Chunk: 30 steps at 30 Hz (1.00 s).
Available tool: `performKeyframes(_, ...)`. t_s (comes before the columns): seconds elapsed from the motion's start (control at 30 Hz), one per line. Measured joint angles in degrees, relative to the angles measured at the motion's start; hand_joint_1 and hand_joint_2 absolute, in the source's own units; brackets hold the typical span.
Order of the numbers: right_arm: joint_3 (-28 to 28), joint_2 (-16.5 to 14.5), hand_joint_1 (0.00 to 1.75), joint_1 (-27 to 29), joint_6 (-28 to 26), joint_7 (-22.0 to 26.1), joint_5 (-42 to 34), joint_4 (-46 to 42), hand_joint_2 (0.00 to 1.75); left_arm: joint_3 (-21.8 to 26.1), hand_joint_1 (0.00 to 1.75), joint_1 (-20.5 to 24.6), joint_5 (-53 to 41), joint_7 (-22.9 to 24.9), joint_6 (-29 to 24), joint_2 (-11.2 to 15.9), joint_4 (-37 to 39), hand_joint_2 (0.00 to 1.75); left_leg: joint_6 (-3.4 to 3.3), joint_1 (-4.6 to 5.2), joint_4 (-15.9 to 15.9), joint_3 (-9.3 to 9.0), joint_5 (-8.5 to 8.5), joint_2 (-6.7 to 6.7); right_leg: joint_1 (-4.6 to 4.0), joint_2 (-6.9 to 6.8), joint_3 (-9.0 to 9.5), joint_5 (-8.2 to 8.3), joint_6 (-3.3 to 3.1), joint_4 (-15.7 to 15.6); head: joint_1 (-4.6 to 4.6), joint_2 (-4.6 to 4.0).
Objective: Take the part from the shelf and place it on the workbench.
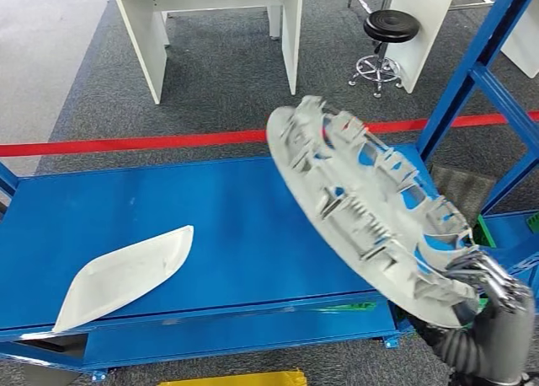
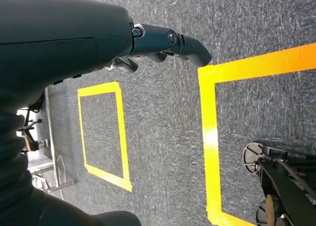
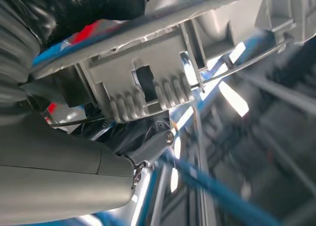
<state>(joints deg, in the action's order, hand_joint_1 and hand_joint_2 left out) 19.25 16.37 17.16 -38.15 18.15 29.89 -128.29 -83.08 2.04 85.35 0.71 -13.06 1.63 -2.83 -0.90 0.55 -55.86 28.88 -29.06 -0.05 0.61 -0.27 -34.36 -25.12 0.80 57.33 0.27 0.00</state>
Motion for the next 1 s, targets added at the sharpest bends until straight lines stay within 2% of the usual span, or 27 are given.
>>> performKeyframes(0.17, -2.53, -2.23, 1.75, 2.03, -1.19, 3.89, -2.43, -3.47, 1.75, 0.00, 0.00, 0.03, 0.01, -0.27, -0.38, -0.13, 0.01, 1.75, 0.01, 0.00, 0.00, -0.02, 0.01, 0.02, 0.00, 0.03, 0.00, 0.01, 0.00, 0.00, -0.01, 0.00)
performKeyframes(0.47, -4.39, -4.43, 1.75, 3.45, -1.19, 5.39, -3.64, -5.08, 1.75, 0.00, 0.00, 0.09, 0.00, -0.34, -0.43, -0.28, 0.01, 1.75, 0.02, -0.01, 0.00, -0.04, 0.03, 0.02, -0.02, 0.03, 0.00, 0.02, -0.01, 0.03, -0.01, 0.00)
performKeyframes(0.7, -5.50, -7.31, 1.75, 5.60, -1.20, 11.72, -11.61, -5.92, 1.75, 0.02, 0.00, 0.13, 0.01, -0.85, -0.59, -0.58, 0.01, 1.75, 0.01, -0.01, 0.00, -0.03, 0.01, 0.02, -0.01, 0.03, -0.01, 0.01, -0.01, 0.03, -0.01, 0.00)
performKeyframes(0.87, -5.56, -9.95, 1.75, 8.34, -1.34, 14.23, -13.96, -6.58, 1.75, 0.31, 0.00, 0.12, 0.01, -1.10, -1.07, -0.79, 0.01, 1.75, -0.36, 0.20, -0.46, 0.10, -0.20, 0.02, 0.20, -0.01, 0.02, 0.18, 0.29, -0.04, -0.03, 0.00)
performKeyframes(0.97, -5.57, -11.19, 1.75, 9.57, -1.34, 14.53, -13.95, -6.87, 1.75, 0.40, 0.00, 0.14, 0.01, -1.19, -1.31, -0.87, 0.01, 1.75, -0.90, 0.18, -0.27, 0.06, 0.40, 0.05, 0.32, 0.01, 0.09, 0.50, 0.92, -0.11, -0.04, 0.00)
performKeyframes(1.0, -5.58, -11.49, 1.75, 9.94, -1.35, 14.57, -13.84, -6.98, 1.75, 0.43, 0.00, 0.18, 0.01, -1.26, -1.39, -0.98, 0.01, 1.75, -1.18, 0.07, 0.07, 0.04, 0.86, 0.14, 0.35, 0.05, -0.13, 0.04, 1.15, 0.13, -0.02, 0.00)
